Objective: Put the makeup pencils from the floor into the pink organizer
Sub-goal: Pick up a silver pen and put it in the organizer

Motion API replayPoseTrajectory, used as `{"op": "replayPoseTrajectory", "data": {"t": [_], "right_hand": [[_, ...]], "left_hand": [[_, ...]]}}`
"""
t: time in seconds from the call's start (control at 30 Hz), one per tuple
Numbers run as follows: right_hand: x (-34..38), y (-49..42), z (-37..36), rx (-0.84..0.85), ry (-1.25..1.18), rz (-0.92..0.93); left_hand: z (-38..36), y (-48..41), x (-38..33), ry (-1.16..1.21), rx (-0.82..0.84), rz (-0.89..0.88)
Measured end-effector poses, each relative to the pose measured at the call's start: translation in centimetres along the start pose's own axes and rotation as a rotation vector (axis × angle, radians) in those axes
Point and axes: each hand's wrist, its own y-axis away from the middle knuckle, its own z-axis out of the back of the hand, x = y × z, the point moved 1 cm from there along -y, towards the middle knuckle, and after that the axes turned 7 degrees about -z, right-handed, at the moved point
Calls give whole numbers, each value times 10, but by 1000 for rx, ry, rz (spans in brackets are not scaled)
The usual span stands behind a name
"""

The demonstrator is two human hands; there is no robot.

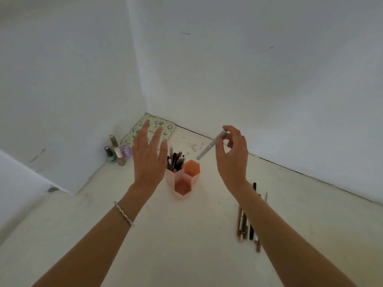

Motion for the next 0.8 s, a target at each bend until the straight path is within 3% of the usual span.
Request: {"op": "replayPoseTrajectory", "data": {"t": [0.17, 0.37, 0.53, 0.63, 0.7, 0.8], "right_hand": [[35, 12, -35, 87, -27, 104], [20, 35, -66, 291, 280, 337], [8, 40, -68, 368, 469, 393], [6, 40, -63, 519, 540, 434], [2, 37, -52, 474, 499, 341], [-10, 23, -22, 207, 339, 114]], "left_hand": [[15, -10, 4, 125, -42, 81], [18, -5, 2, 229, -48, 73], [12, -7, -13, 298, -17, 59], [6, -9, -31, 335, -26, 60], [3, -11, -45, 339, -61, 49], [-10, -7, -74, 356, -110, -32]]}}
